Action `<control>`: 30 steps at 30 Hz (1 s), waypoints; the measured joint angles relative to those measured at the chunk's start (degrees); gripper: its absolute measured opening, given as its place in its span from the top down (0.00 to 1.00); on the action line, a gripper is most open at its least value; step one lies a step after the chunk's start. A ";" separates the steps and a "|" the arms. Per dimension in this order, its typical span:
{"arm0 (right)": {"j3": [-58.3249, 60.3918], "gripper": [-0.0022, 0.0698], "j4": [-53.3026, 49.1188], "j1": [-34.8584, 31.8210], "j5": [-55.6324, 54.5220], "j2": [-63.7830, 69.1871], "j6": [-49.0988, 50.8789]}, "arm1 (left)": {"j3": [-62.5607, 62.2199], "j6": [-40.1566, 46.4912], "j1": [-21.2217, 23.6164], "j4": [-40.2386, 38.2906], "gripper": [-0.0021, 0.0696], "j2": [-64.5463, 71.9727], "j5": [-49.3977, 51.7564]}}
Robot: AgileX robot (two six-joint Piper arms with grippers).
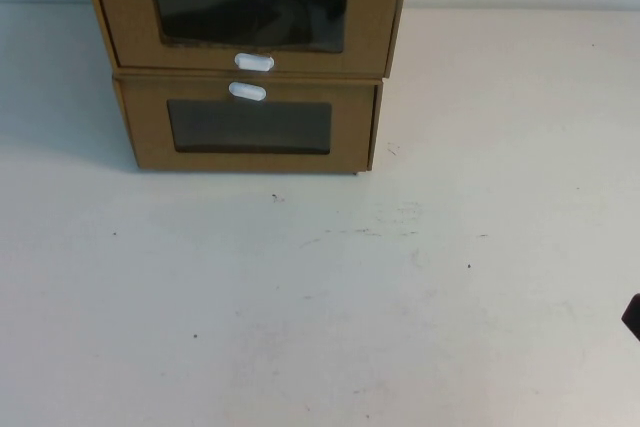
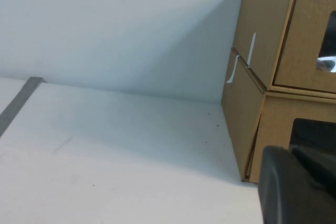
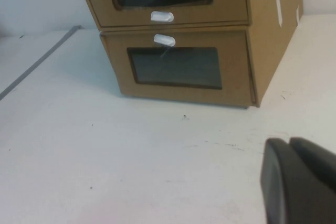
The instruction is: Close the shoe box
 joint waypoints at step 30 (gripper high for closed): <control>17.04 0.99 -3.65 -31.35 -0.10 -20.76 0.00 | 0.00 0.00 0.00 -0.14 0.98 -0.07 -0.19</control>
